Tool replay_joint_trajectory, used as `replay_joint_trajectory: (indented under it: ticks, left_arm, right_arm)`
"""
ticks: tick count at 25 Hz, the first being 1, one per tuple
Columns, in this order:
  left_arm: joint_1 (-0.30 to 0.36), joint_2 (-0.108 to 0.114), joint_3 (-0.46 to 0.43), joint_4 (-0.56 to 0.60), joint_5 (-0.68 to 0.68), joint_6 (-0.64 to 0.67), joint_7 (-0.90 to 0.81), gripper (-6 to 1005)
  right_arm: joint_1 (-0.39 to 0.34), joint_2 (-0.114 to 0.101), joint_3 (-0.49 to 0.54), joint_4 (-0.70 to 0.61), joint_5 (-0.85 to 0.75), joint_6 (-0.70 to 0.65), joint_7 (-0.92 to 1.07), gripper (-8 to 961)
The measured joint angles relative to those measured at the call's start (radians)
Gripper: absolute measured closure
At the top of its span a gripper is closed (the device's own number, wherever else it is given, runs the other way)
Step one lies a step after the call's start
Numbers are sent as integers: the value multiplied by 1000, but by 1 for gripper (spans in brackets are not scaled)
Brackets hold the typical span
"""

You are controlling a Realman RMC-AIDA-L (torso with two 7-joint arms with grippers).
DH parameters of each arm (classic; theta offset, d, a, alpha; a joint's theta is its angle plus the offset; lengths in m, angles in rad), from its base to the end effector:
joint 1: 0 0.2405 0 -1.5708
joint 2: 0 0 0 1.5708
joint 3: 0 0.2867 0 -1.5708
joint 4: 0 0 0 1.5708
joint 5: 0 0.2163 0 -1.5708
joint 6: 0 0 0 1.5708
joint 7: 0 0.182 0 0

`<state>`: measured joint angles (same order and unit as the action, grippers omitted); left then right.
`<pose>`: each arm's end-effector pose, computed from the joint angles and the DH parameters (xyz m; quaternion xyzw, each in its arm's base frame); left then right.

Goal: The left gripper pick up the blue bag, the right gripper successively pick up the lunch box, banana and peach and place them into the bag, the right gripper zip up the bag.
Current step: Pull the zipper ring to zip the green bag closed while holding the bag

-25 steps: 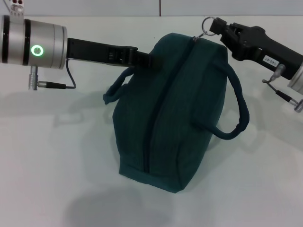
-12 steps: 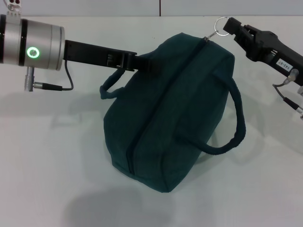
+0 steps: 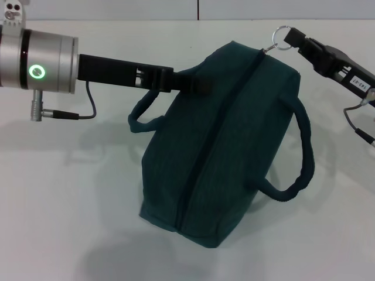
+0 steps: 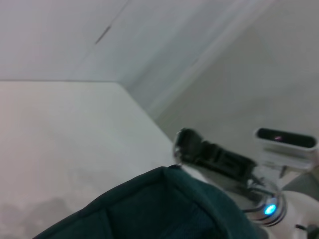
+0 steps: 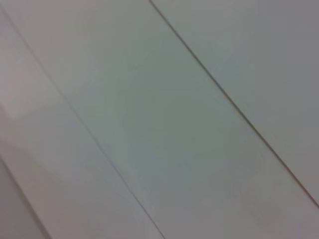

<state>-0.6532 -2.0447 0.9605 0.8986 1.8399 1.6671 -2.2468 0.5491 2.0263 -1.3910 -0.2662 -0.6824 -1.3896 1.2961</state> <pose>-0.1676 0.3838 -0.0273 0.8873 0.3966 0.2310 0.0447 0.2344 0.3973 -0.0430 -0.7665 0.3430 0.5110 0.1835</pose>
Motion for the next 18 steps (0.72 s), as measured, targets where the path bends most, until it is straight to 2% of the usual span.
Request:
replay_joint_trajectory:
  ticks: [7, 18]
  left_arm:
    - [-2, 0, 0, -37, -46, 38, 39, 951]
    - [2, 0, 1, -54, -128, 107, 109, 950]
  right_arm:
    - [7, 0, 1, 54, 31, 6, 57, 853]
    - [0, -5, -5, 69, 31, 23, 210, 850]
